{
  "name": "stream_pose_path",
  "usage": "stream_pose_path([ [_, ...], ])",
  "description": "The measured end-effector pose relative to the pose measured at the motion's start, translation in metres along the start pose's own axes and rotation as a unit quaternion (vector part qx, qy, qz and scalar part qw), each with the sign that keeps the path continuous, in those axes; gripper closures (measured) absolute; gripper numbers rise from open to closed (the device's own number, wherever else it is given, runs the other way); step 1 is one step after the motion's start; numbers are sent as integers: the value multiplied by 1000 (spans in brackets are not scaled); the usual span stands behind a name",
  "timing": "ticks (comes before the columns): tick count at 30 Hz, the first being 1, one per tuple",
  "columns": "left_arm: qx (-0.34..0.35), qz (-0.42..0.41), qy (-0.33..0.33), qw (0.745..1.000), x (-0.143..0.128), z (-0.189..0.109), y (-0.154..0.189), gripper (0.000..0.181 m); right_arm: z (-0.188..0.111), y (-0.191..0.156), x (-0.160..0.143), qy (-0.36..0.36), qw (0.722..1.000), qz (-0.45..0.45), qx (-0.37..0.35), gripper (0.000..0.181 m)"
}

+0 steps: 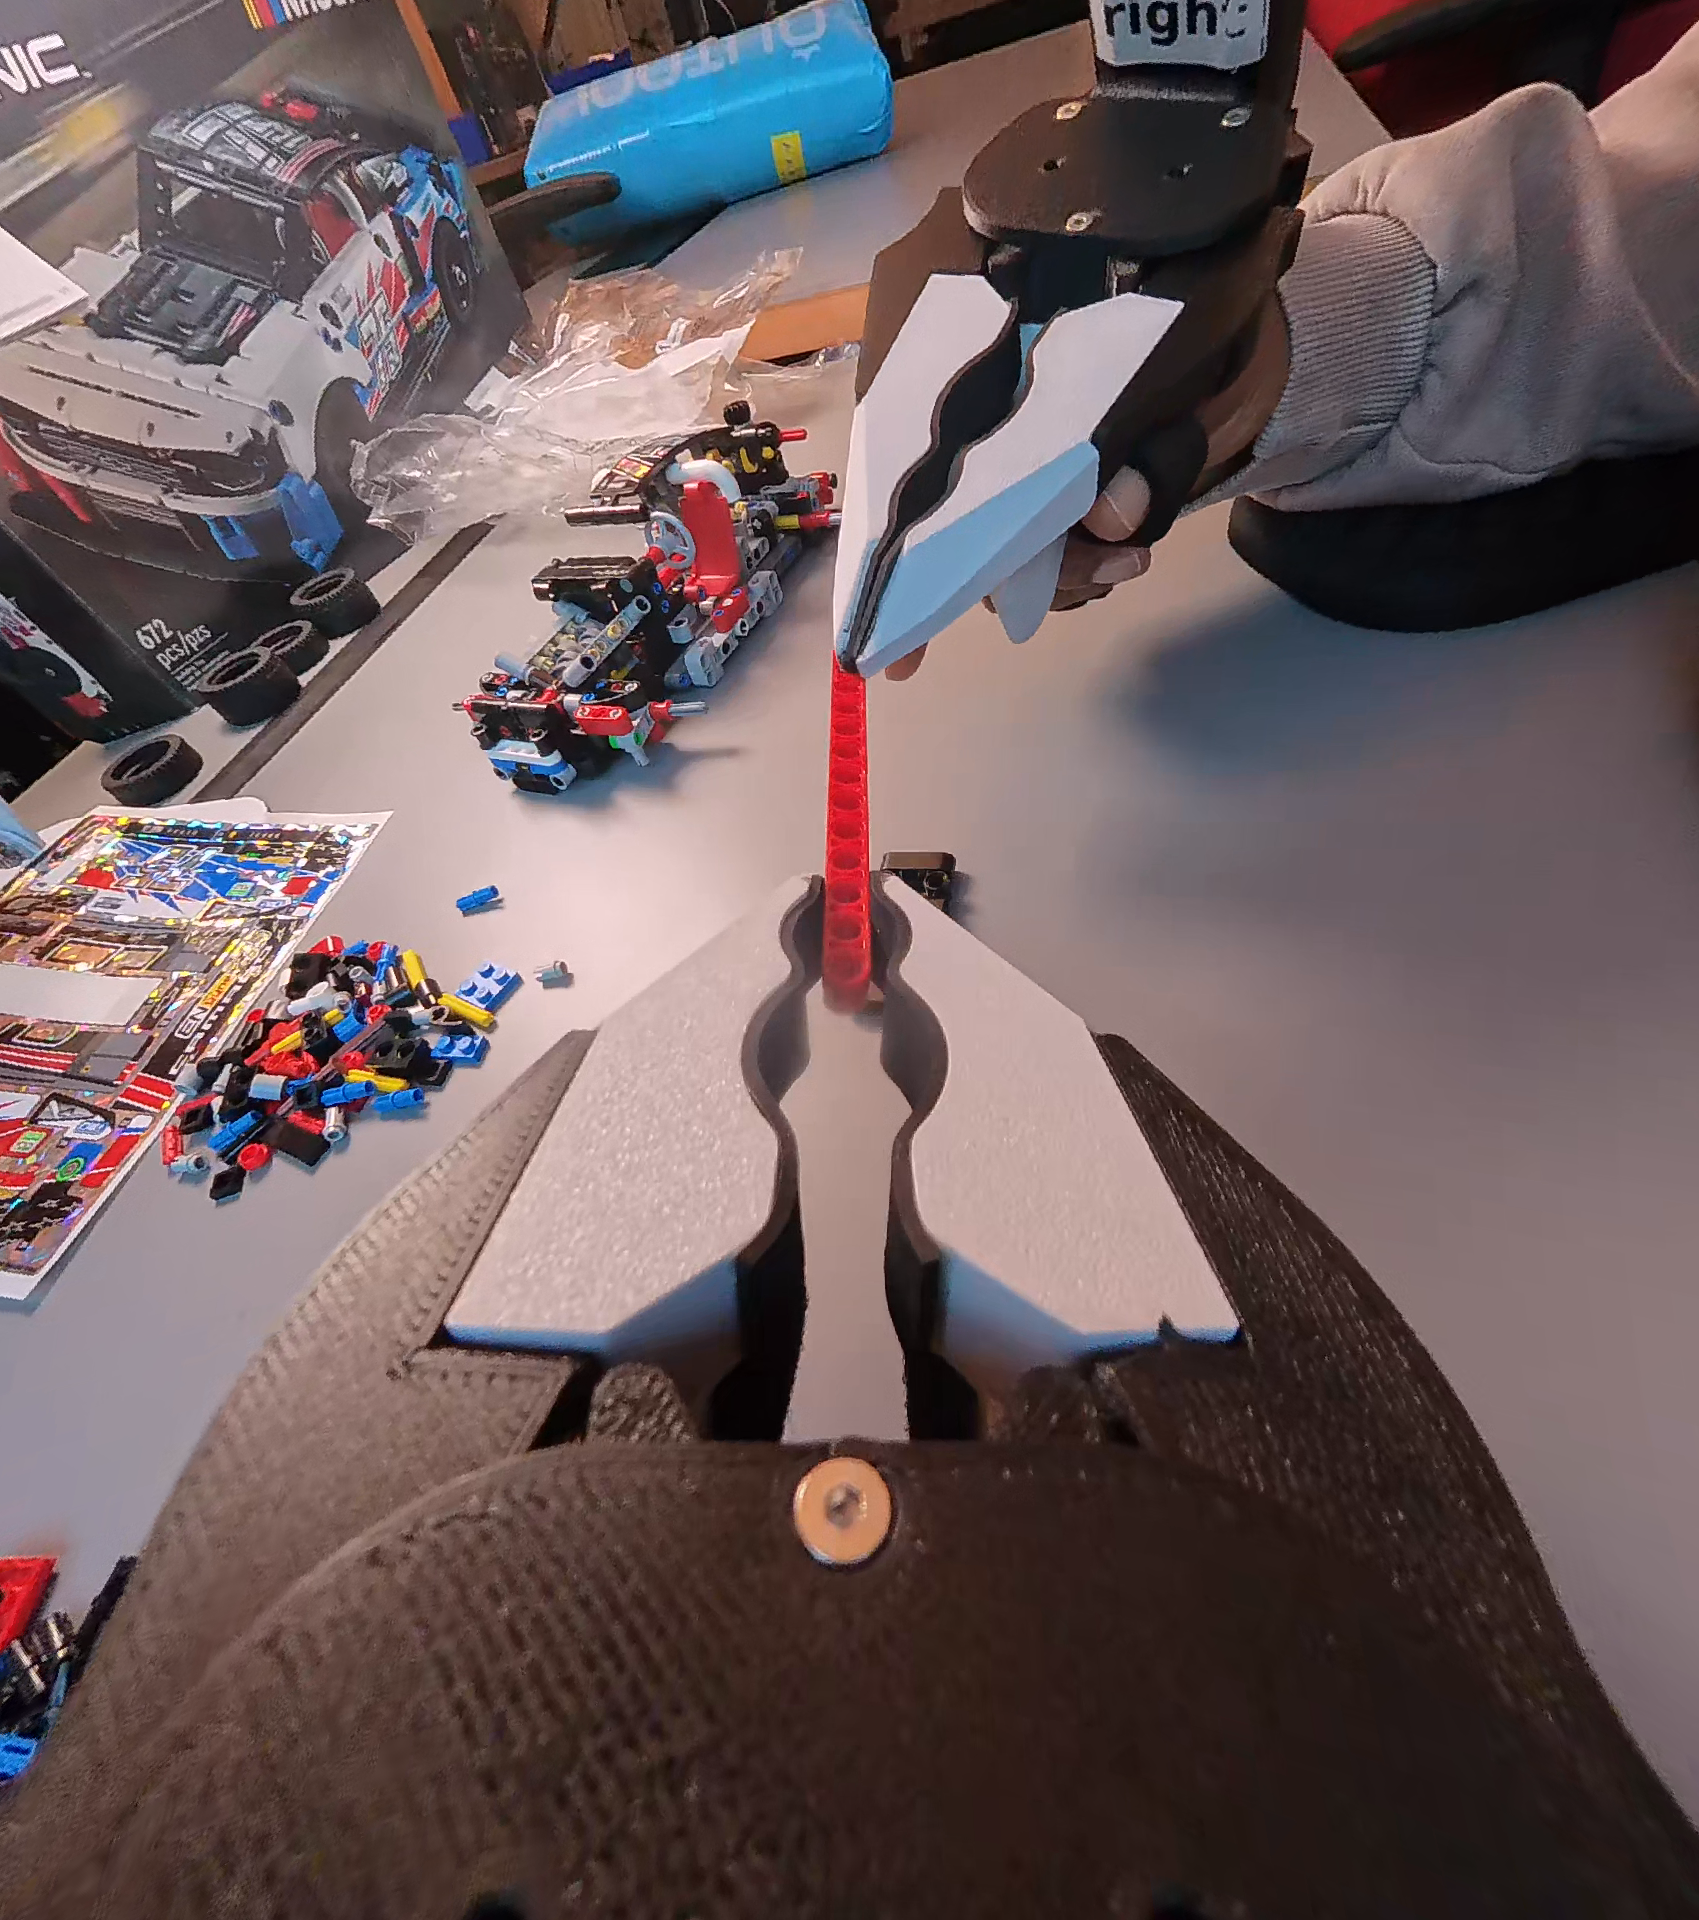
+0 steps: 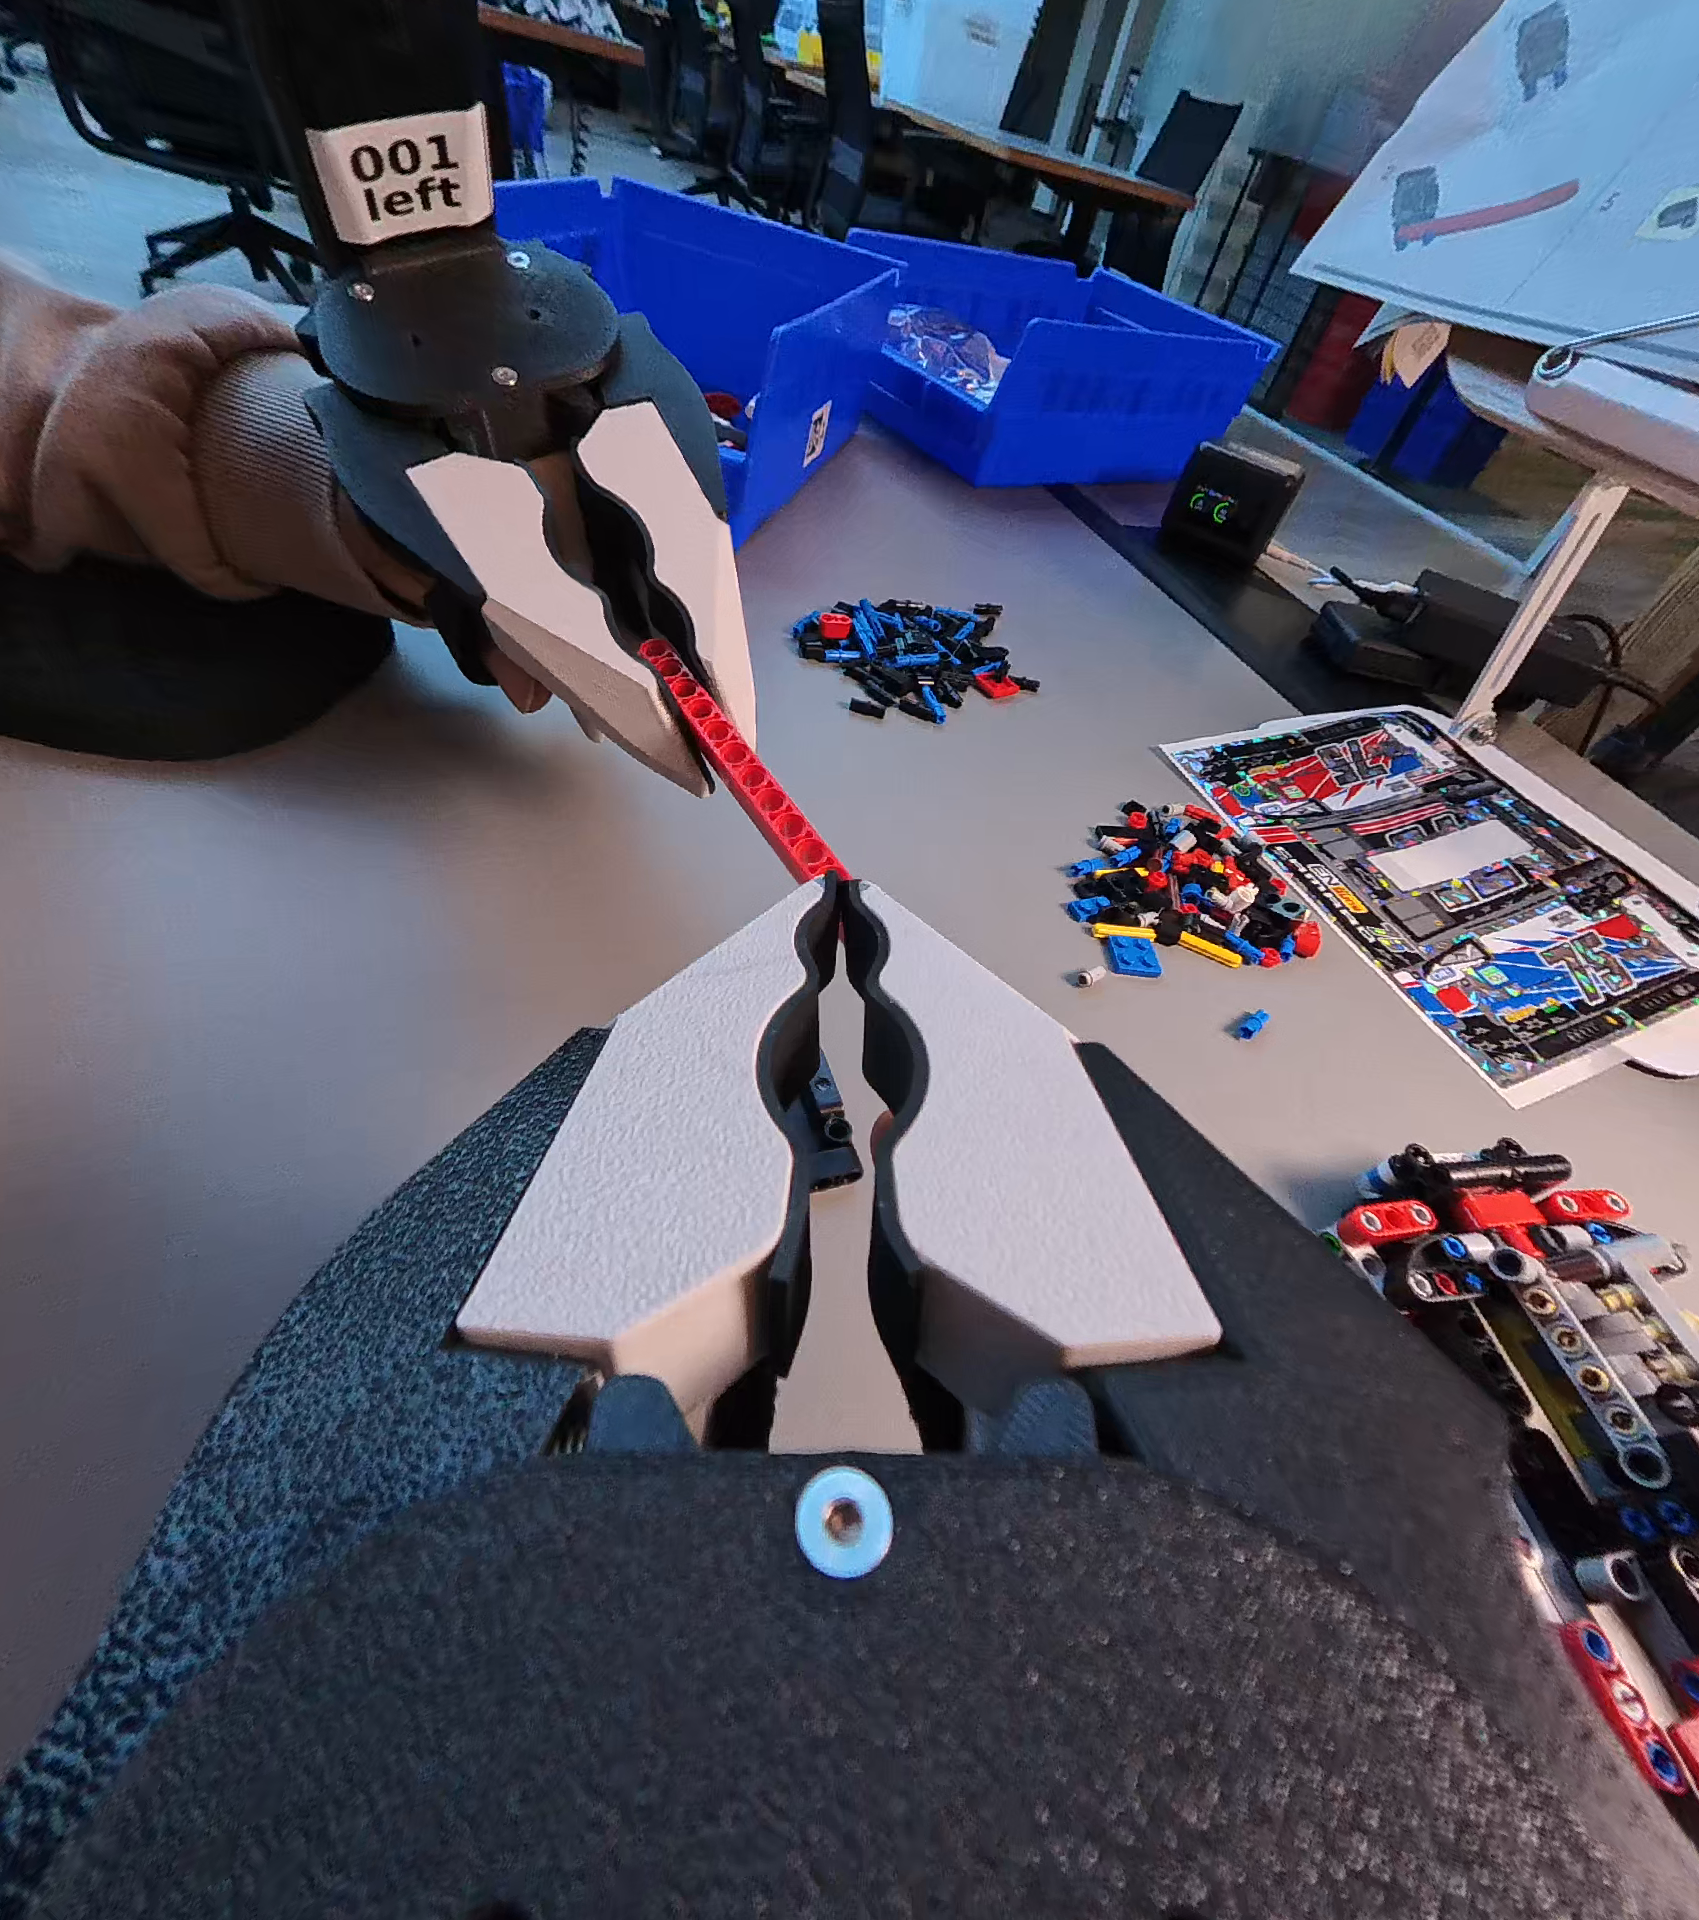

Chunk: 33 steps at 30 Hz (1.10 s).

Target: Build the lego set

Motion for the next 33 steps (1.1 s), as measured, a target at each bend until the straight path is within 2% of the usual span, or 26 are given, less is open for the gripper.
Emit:
stream_pose_path([
  [33, -11, 4, -16, 1000, 2, 2, 8, 176, 12, -18, 4, -1, 999, -14, 30, 181],
])
Point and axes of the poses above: each gripper's, where its closed fingertips meet, z out along the fingers, x out of its top, y = z × x across the jaws, the point moved 6 cm from there along -z, back along the fingers, and after that the axes turned 1 degree about y, right-handed, at the moved point
